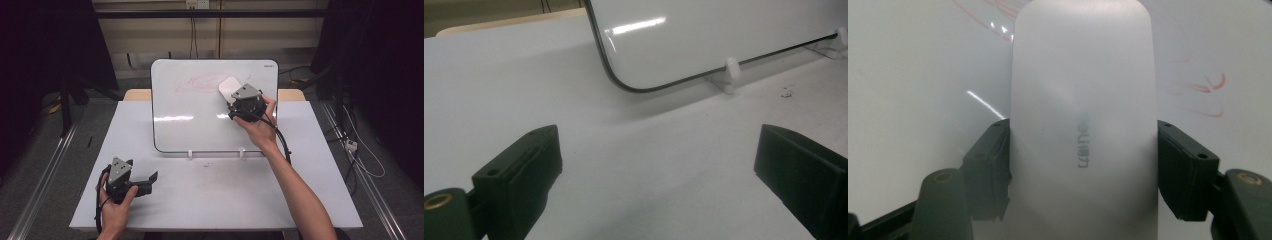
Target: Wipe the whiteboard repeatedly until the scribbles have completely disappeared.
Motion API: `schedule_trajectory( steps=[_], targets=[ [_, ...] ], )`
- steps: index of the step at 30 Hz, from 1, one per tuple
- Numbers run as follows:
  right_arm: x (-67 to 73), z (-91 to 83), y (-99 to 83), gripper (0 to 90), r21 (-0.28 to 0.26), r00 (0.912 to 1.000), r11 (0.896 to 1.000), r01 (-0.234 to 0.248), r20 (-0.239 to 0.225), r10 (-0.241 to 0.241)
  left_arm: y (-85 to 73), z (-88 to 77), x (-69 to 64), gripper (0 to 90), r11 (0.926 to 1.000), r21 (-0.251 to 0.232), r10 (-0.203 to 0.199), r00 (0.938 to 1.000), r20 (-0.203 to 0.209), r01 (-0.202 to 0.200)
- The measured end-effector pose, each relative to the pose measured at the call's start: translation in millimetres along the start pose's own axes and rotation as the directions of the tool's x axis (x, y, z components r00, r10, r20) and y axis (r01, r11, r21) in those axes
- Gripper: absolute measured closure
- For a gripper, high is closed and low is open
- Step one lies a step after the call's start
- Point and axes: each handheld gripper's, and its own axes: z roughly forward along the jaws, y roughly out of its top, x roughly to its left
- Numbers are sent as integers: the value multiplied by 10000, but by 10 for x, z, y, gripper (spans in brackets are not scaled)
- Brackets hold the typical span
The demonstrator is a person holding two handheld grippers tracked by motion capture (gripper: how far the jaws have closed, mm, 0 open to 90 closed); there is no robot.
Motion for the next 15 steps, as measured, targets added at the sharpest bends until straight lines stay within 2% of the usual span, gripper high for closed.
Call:
schedule_trajectory(
  steps=[4,7,12,15],
  targets=[
    [-132,-2,47,315,32,9994,9996,-289,174,289,-2,-4,7,50,10000,-4,25,10000,-35,-25],
    [-268,-7,73,315,79,9972,9982,-587,477,583,-3,-6,8,50,10000,-8,-10,10000,-7,10],
    [-537,-46,62,315,29,9876,9919,-1267,940,1258,-8,-16,13,50,10000,-40,-41,10000,-58,41],
    [-660,-76,36,315,-44,9813,9870,-1608,1061,1603,-11,-18,23,50,10000,2,-26,10000,-92,26]
  ],
)
